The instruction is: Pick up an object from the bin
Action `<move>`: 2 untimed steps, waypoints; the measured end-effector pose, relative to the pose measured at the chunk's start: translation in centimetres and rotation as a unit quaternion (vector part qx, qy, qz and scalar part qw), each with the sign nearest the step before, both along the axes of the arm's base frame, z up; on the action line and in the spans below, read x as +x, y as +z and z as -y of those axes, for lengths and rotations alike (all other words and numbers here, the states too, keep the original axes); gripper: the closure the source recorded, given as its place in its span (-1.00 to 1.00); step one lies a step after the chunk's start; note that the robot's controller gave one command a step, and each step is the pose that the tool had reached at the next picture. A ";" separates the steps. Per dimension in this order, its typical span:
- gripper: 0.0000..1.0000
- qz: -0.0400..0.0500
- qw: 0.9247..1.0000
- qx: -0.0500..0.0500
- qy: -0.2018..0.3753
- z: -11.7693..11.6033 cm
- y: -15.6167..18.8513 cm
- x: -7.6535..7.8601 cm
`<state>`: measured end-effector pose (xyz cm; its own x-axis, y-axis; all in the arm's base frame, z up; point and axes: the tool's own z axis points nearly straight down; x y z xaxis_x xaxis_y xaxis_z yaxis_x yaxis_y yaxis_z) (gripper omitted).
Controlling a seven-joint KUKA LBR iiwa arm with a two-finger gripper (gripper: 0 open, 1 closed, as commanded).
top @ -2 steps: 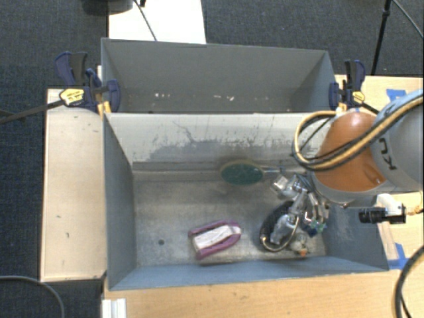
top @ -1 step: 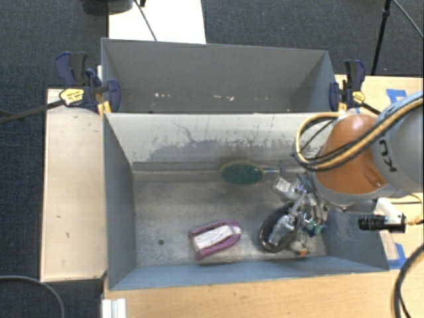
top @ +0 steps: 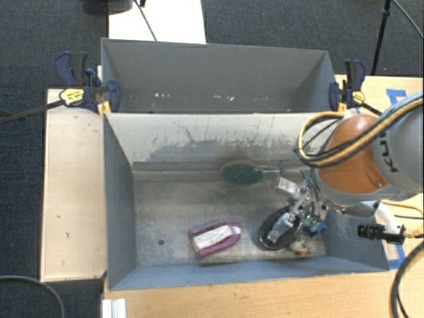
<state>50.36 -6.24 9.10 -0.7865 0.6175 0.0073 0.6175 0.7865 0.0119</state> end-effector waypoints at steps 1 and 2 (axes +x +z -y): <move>1.00 0.000 1.000 0.000 0.000 0.0 0.0 0.0; 1.00 0.004 1.000 -0.007 0.004 0.2 5.9 0.7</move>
Offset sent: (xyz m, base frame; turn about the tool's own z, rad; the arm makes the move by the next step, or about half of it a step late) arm 0.0000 0.0000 0.0000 0.0000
